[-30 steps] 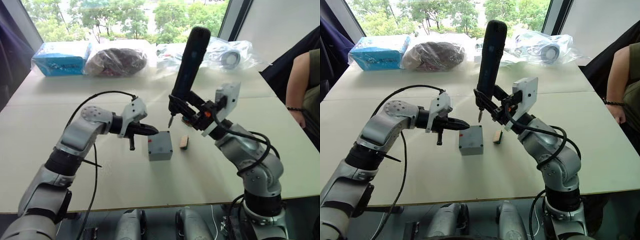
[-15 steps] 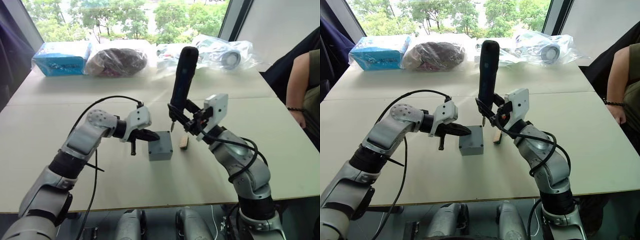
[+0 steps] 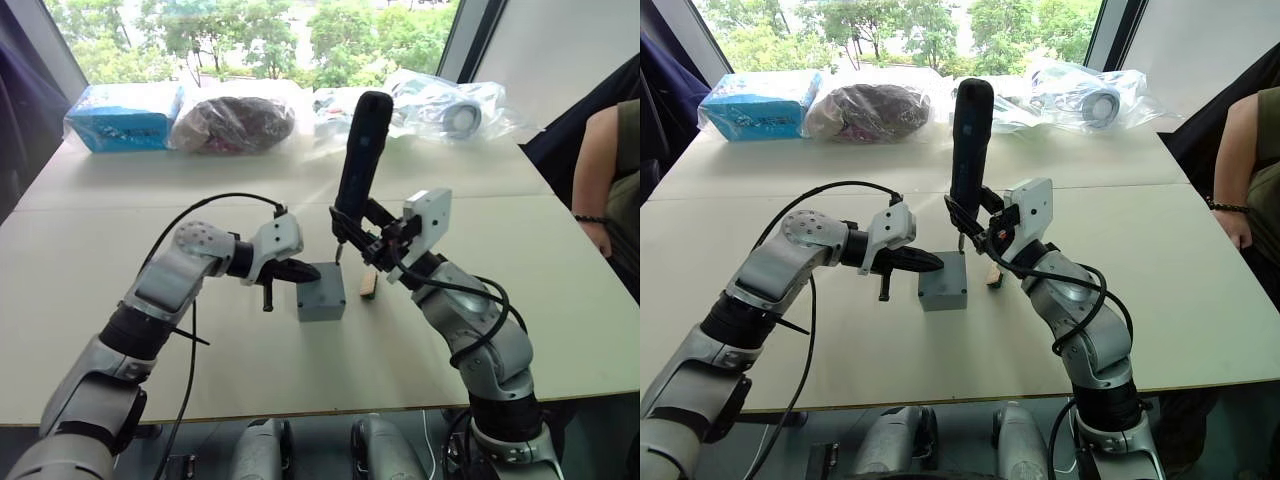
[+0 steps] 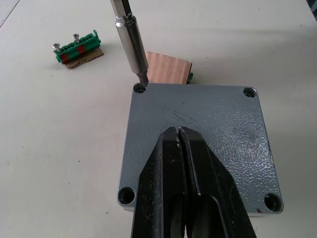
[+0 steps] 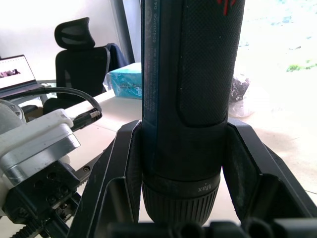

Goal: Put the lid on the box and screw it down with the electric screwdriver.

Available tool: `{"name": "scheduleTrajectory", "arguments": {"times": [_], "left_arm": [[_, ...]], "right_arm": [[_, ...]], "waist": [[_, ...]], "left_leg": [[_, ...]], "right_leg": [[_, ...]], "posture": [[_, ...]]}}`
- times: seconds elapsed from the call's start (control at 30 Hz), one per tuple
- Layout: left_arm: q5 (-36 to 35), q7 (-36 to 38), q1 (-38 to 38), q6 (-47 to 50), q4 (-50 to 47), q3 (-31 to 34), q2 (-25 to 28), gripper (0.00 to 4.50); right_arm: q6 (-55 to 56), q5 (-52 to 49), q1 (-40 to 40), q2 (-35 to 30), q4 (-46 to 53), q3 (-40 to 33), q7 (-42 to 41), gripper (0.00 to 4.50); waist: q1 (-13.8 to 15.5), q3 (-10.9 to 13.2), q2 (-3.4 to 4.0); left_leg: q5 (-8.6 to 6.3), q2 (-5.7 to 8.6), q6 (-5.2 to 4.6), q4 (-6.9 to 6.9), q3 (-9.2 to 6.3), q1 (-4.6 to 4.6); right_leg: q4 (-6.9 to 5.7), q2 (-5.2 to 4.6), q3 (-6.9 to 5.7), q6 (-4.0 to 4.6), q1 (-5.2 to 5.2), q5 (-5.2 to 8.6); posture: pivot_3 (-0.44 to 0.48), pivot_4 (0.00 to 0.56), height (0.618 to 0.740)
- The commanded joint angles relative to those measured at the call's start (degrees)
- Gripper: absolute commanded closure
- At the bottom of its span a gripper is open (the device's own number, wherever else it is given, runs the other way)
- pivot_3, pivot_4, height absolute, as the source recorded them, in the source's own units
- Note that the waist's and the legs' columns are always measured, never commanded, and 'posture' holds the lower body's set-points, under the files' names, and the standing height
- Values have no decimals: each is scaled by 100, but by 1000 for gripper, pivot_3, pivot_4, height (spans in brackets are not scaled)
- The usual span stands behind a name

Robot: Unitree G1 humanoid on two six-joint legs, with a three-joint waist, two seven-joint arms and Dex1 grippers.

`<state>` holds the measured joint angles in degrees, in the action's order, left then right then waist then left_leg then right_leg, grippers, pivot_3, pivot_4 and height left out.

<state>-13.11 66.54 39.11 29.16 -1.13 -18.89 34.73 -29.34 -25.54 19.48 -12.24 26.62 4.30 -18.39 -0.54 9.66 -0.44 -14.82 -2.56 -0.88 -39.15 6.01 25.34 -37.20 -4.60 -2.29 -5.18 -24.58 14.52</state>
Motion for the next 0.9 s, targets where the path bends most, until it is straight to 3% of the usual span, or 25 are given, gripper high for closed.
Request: {"name": "scheduleTrajectory", "arguments": {"times": [0.03,0.43,0.7,0.9], "left_arm": [[69,-7,-47,19,8,-11,-8,4500],[65,-15,-27,38,34,5,1,4500],[71,-13,-14,57,37,-7,-5,4500],[71,-18,-38,77,26,-10,-2,4500]], "right_arm": [[376,130,-17,65,61,20,-76,2794],[748,409,-140,264,-323,126,-120,2794],[774,1081,-243,-2,-498,798,-351,2794],[721,958,-587,231,-866,521,-195,2794]], "waist": [[0,0,0],[-4,-3,-2],[-11,-11,-8],[-11,-38,-27]], "left_leg": [[0,0,0,0,0,0],[0,0,0,0,-1,-4],[0,0,0,0,-1,-8],[-1,-4,-1,1,0,-24]], "right_leg": [[0,0,0,0,0,0],[-1,0,0,0,4,0],[-1,0,0,0,7,0],[1,2,-1,1,23,1]], "posture": [[0,150,740],[0,150,740],[0,150,740],[0,150,740]]}}
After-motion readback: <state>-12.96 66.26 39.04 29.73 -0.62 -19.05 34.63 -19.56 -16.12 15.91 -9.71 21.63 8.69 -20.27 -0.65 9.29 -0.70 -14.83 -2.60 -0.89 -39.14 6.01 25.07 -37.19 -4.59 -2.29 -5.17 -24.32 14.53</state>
